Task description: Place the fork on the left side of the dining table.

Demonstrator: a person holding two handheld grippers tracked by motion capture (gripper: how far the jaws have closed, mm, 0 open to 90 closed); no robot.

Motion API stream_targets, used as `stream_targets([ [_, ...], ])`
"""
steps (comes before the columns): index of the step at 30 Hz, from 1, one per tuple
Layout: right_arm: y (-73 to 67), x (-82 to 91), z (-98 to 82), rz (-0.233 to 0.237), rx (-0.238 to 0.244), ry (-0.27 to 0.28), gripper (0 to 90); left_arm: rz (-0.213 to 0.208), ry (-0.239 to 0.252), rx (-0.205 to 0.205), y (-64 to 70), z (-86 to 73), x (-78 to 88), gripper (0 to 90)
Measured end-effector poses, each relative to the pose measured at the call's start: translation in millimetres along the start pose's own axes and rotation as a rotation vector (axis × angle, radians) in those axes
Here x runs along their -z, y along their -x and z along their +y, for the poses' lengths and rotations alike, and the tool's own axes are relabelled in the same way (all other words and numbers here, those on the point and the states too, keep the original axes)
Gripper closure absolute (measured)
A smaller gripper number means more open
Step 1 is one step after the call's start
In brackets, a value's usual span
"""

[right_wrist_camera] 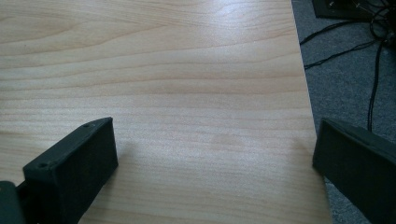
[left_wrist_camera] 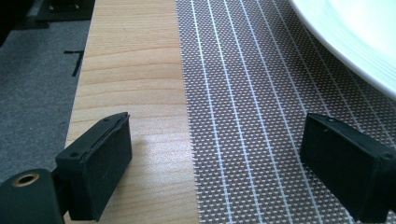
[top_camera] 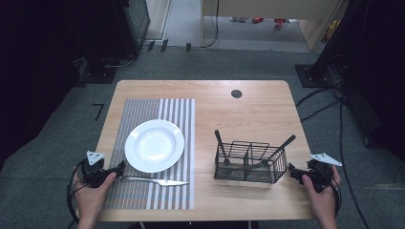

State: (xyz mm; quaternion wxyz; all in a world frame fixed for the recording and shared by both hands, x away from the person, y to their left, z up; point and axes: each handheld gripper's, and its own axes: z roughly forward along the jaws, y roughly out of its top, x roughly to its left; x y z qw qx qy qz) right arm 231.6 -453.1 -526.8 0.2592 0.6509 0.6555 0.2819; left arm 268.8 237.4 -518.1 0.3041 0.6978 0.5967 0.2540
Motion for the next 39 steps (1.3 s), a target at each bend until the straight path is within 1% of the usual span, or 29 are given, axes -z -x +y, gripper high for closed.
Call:
stream_targets([
  [3,0.0,0.0,0.0,0.000,0.000,0.000,0.0,0.002,0.000,0.002,-0.4,-0.6,0.7,9.5],
  [5,0.0,0.0,0.0,0.000,0.000,0.000,0.0,0.008,-0.012,0.007,-0.6,0.0,1.7,9.5],
  [7,0.0,0.0,0.0,0.000,0.000,0.000,0.0,0.028,-0.027,0.020,-1.4,0.4,3.9,9.5],
  [8,0.0,0.0,-0.1,0.000,0.001,0.000,0.0,0.042,-0.029,0.016,-1.5,0.6,5.6,9.6],
  [9,0.0,0.1,-0.1,0.000,0.001,0.000,0.0,0.047,-0.025,0.018,-1.9,1.1,8.3,9.6],
  [10,0.1,0.1,-0.1,0.001,0.001,0.000,0.0,0.041,-0.014,0.031,-2.6,2.2,11.2,9.6],
  [11,0.1,0.1,-0.1,0.001,0.001,0.000,0.0,0.041,-0.014,0.031,-2.6,2.2,11.2,9.6],
  [13,0.1,0.1,-0.1,0.001,0.001,0.000,0.0,0.029,0.014,0.055,-3.1,5.7,17.9,9.6],
  [14,0.1,0.1,-0.1,0.001,0.001,0.000,0.0,0.017,0.032,0.070,-1.8,9.8,23.3,9.6],
  [15,0.1,0.1,-0.1,0.001,0.001,0.000,0.0,0.017,0.032,0.070,-1.8,9.8,23.3,9.6],
  [17,0.1,0.1,-0.1,0.001,0.001,0.000,0.0,-0.003,0.051,0.083,4.0,15.7,30.9,9.6],
  [22,0.1,0.1,-0.1,0.001,0.001,0.000,0.0,-0.041,0.081,0.069,18.2,28.8,43.5,9.6],
  [23,0.1,0.1,-0.1,0.001,0.001,0.000,0.0,-0.041,0.081,0.069,18.2,28.8,43.5,9.6],
  [24,0.1,0.1,-0.1,0.001,0.001,0.000,0.0,-0.047,0.090,0.067,21.8,32.6,46.2,9.6],
  [26,0.1,0.1,-0.1,0.001,0.001,0.000,0.0,-0.072,0.112,0.069,29.2,40.8,51.5,9.6],
  [27,0.1,0.1,-0.1,0.001,0.001,0.000,0.0,-0.072,0.112,0.069,29.2,40.8,51.5,9.6],
  [28,0.1,0.1,-0.1,0.001,0.001,0.000,0.0,-0.088,0.120,0.069,32.7,44.3,53.5,9.6],
  [29,0.1,0.1,-0.1,0.001,0.001,0.000,0.0,-0.096,0.126,0.060,37.9,49.2,56.0,9.6],
  [34,0.1,0.1,-0.1,0.001,0.001,0.000,0.0,-0.125,0.149,0.033,52.3,62.3,62.8,9.6],
  [35,0.1,0.1,-0.1,0.001,0.001,0.000,0.0,-0.125,0.149,0.033,52.3,62.3,62.8,9.6],
  [36,0.1,0.1,-0.1,0.001,0.001,0.000,0.0,-0.134,0.154,0.023,58.7,67.0,64.6,9.6],
  [37,0.1,0.1,-0.1,0.001,0.001,0.000,0.0,-0.134,0.154,0.023,58.7,67.0,64.6,9.6],
  [38,0.1,0.1,-0.1,0.001,0.001,0.000,0.0,-0.144,0.160,0.013,65.4,71.1,65.5,9.6],
  [39,0.1,0.1,-0.1,0.001,0.001,0.000,0.0,-0.154,0.161,0.008,68.6,72.8,65.7,9.6],
])
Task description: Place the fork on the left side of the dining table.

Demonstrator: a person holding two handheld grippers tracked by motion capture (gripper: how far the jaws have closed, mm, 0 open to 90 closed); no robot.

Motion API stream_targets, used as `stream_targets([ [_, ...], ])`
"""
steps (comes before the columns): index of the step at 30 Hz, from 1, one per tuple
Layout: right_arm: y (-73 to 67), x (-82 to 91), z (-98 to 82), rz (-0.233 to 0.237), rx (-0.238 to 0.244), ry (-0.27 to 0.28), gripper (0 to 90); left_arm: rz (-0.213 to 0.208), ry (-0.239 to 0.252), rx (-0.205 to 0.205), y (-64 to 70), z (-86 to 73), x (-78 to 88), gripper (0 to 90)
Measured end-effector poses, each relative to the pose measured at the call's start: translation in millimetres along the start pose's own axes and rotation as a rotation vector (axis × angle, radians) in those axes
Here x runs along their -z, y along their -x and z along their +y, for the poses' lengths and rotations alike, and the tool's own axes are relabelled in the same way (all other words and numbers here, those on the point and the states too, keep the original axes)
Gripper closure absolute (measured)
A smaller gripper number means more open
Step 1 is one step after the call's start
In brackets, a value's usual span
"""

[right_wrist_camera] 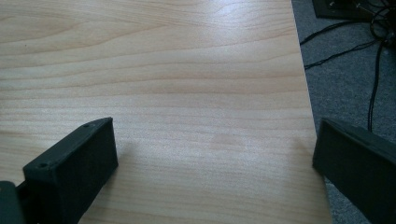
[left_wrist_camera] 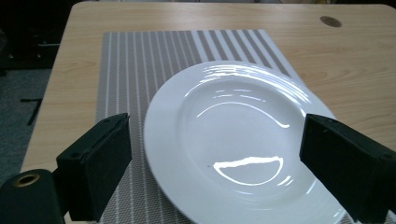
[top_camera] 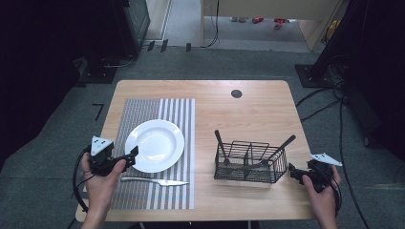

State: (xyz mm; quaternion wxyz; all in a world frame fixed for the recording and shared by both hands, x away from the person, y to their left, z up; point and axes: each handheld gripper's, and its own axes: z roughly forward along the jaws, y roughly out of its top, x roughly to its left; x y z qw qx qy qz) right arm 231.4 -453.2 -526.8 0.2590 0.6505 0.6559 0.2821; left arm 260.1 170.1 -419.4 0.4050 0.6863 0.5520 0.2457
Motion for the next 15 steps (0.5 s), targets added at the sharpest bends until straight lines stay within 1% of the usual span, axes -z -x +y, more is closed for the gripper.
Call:
stream_targets([
  [5,0.0,0.0,0.0,0.000,0.000,0.000,0.0,-0.035,0.005,-0.010,13.1,6.8,-2.3,9.6],
  [6,0.0,0.0,0.0,0.000,0.000,0.000,0.0,-0.035,0.005,-0.010,13.1,6.8,-2.3,9.6],
  [7,0.0,0.0,0.0,0.000,0.000,0.000,0.0,-0.044,0.008,-0.014,18.2,9.4,-2.8,9.6],
  [8,0.0,0.0,0.0,0.000,0.000,0.000,0.0,-0.044,0.008,-0.014,18.2,9.4,-2.8,9.7],
  [9,0.0,0.0,0.0,0.000,0.000,0.000,0.0,-0.056,0.014,-0.020,23.2,11.9,-3.1,9.6],
  [11,0.0,0.0,0.0,0.000,0.000,0.000,0.0,-0.066,0.018,-0.023,28.3,14.3,-3.7,9.6],
  [12,0.0,0.0,0.0,0.000,0.000,0.000,0.0,-0.066,0.018,-0.023,28.3,14.3,-3.7,9.7],
  [13,0.0,0.0,0.0,0.000,0.000,0.000,0.0,-0.079,0.023,-0.028,33.6,17.0,-4.5,9.7],
  [14,0.0,0.0,0.0,0.000,0.000,0.000,0.0,-0.079,0.023,-0.028,33.6,17.0,-4.5,9.7],
  [15,0.0,0.0,0.0,0.000,-0.001,0.000,0.0,-0.090,0.030,-0.029,39.3,19.6,-5.6,9.7],
])
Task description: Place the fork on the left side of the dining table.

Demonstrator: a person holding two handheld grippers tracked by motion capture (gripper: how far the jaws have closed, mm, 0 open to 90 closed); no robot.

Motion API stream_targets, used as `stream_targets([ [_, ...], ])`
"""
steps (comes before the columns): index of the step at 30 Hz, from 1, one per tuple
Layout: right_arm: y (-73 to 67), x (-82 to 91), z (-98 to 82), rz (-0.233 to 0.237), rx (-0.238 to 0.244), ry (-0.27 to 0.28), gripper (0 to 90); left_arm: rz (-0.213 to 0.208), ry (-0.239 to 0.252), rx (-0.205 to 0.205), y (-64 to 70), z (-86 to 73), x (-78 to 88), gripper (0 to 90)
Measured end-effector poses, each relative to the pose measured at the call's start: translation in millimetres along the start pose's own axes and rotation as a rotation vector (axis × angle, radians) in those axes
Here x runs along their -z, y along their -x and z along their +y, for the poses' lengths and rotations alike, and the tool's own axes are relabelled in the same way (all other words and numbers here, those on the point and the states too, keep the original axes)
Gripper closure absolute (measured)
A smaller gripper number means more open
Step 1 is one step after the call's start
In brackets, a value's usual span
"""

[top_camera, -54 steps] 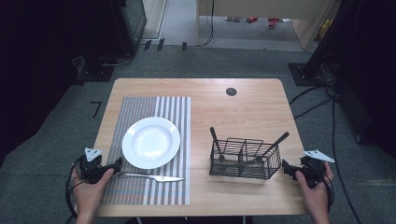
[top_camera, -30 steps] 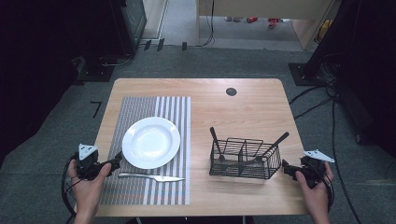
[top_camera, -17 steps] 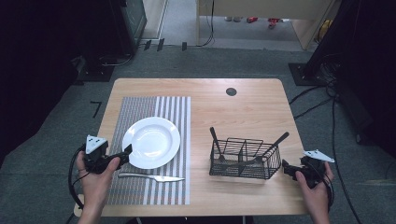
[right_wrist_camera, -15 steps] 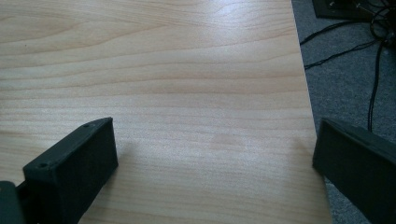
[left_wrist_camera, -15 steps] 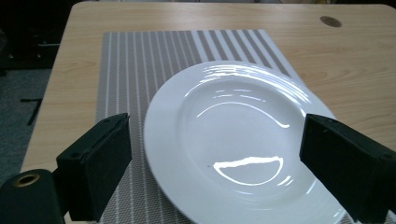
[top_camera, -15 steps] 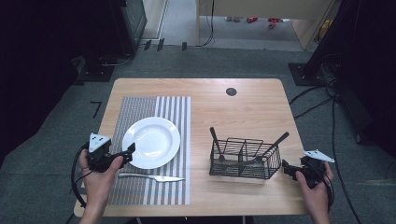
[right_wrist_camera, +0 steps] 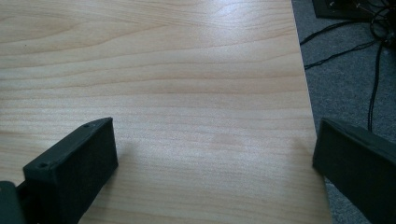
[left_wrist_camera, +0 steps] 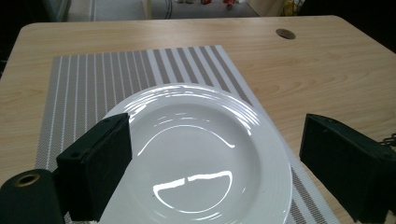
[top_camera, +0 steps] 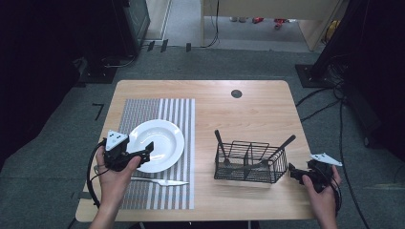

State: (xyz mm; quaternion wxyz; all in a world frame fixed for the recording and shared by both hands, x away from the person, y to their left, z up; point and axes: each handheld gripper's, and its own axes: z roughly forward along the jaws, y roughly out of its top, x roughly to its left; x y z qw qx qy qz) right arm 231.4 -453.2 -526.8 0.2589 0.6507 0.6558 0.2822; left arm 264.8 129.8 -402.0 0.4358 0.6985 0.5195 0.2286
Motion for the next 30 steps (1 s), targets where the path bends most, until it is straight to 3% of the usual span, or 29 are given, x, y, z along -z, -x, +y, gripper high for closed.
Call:
stream_targets([
  [12,0.1,0.0,0.0,0.000,0.001,0.000,0.0,-0.078,0.005,-0.038,35.0,12.1,-11.4,9.8],
  [30,0.1,-0.1,-0.1,0.001,0.000,0.002,0.0,-0.167,0.009,-0.076,76.7,23.7,-25.3,9.8],
])
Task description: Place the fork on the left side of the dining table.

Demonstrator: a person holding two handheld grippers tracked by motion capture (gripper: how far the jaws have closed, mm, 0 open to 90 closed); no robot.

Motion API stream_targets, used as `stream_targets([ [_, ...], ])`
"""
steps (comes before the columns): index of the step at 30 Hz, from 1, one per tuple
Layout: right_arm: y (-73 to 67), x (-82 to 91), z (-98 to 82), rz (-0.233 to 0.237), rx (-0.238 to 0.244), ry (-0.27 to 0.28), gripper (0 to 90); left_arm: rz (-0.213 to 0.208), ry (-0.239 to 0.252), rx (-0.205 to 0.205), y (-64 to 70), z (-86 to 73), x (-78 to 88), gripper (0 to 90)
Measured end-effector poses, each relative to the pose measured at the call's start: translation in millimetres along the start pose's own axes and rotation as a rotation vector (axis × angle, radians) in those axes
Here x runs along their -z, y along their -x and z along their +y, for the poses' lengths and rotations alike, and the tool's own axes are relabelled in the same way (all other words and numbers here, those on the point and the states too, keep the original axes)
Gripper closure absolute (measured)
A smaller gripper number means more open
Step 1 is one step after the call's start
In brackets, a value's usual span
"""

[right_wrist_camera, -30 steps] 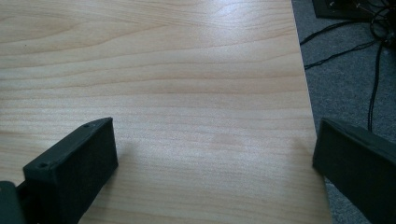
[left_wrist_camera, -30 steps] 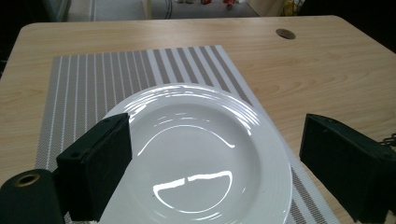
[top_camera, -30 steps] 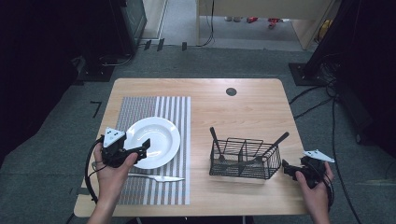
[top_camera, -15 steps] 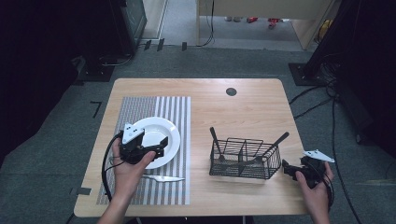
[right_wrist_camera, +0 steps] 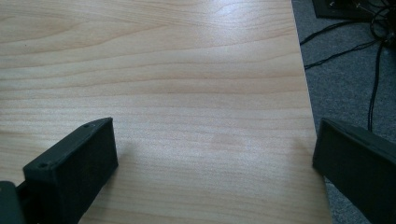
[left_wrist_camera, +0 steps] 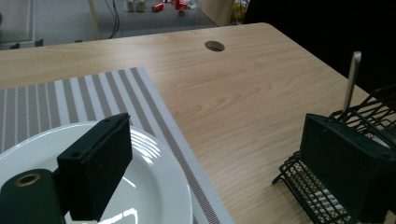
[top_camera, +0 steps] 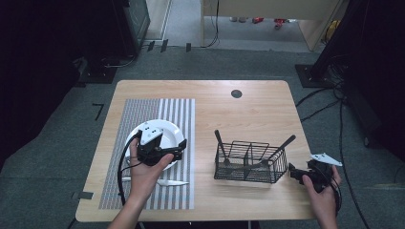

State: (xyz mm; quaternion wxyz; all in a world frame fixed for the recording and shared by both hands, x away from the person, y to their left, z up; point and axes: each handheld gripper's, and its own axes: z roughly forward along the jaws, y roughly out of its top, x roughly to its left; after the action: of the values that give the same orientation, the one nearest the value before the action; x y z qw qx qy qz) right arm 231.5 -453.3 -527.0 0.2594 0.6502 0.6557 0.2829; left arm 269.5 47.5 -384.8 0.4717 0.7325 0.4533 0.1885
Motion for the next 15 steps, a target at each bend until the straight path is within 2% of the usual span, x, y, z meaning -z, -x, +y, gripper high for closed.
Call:
stream_targets([
  [3,0.0,0.0,0.0,0.000,0.000,0.000,0.0,-0.018,-0.004,-0.009,6.8,2.1,-3.8,9.9],
  [5,0.0,0.0,0.0,0.000,0.000,0.000,0.0,-0.024,-0.001,-0.014,11.2,3.4,-6.2,13.8],
  [15,0.0,0.0,0.0,0.000,0.000,0.000,0.0,-0.086,-0.008,-0.035,29.4,9.7,-18.1,14.1],
])
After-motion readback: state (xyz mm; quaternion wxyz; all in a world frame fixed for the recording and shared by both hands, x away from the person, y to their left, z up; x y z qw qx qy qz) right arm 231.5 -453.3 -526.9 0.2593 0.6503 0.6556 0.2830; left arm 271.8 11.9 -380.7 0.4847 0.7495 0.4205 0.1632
